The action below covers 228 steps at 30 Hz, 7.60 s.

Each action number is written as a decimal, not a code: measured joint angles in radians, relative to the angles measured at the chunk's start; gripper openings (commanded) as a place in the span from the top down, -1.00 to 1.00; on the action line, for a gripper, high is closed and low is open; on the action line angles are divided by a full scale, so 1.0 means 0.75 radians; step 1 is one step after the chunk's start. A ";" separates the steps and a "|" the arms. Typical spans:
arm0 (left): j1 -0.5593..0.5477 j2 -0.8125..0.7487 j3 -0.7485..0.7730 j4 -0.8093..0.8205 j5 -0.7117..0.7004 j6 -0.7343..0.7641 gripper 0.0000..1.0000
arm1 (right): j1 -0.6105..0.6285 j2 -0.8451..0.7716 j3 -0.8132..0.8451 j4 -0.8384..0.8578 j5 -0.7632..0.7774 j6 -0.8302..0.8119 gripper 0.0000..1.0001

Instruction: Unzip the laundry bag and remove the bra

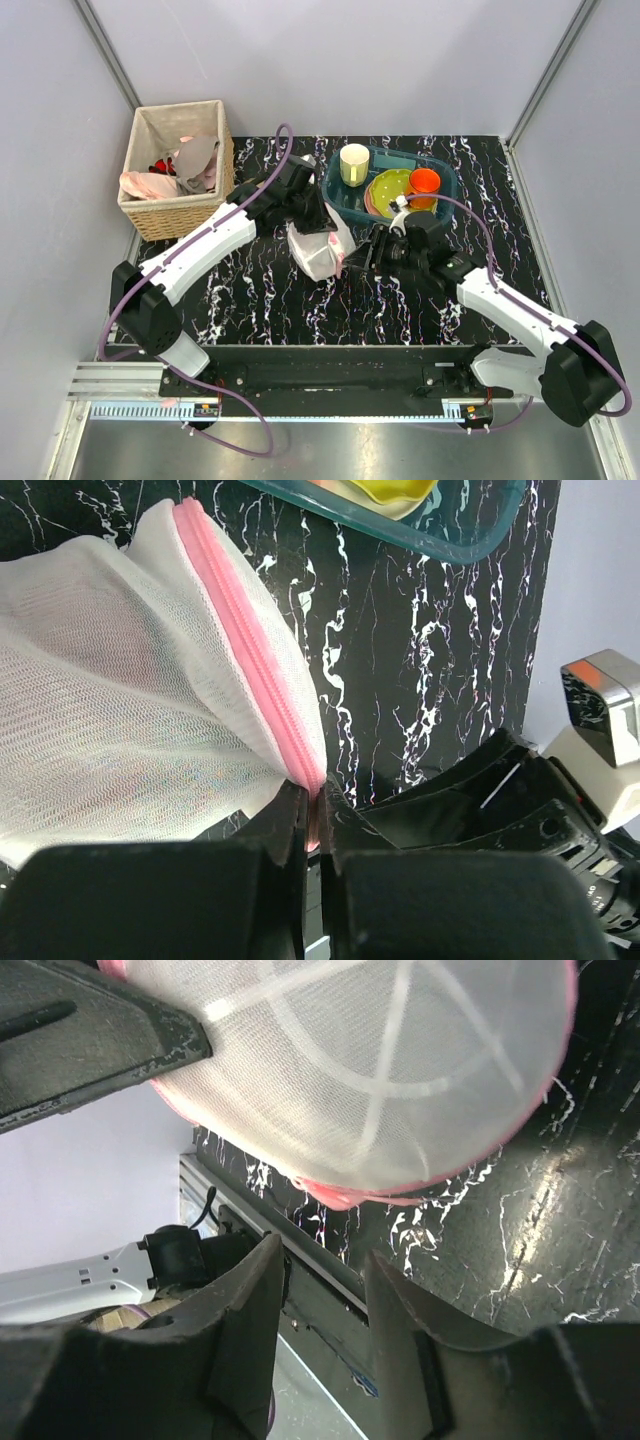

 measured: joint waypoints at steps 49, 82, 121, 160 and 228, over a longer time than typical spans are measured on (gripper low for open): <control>0.015 -0.001 -0.059 0.059 0.057 -0.025 1.00 | 0.047 0.121 -0.031 0.250 0.030 0.018 0.17; 0.015 -0.001 -0.066 0.024 0.080 0.086 1.00 | 0.053 -0.085 -0.232 0.173 0.142 0.016 1.00; -0.012 -0.170 -0.226 0.164 0.387 0.185 -0.56 | 0.053 -0.188 -0.077 -0.168 0.132 0.031 1.00; 0.019 -0.109 -0.085 0.158 0.287 0.042 1.00 | 0.054 -0.331 -0.383 -0.160 0.197 -0.004 1.00; -0.376 -0.274 -0.727 0.461 -0.243 -0.735 1.00 | 0.055 -0.457 -0.308 -0.350 0.198 -0.114 1.00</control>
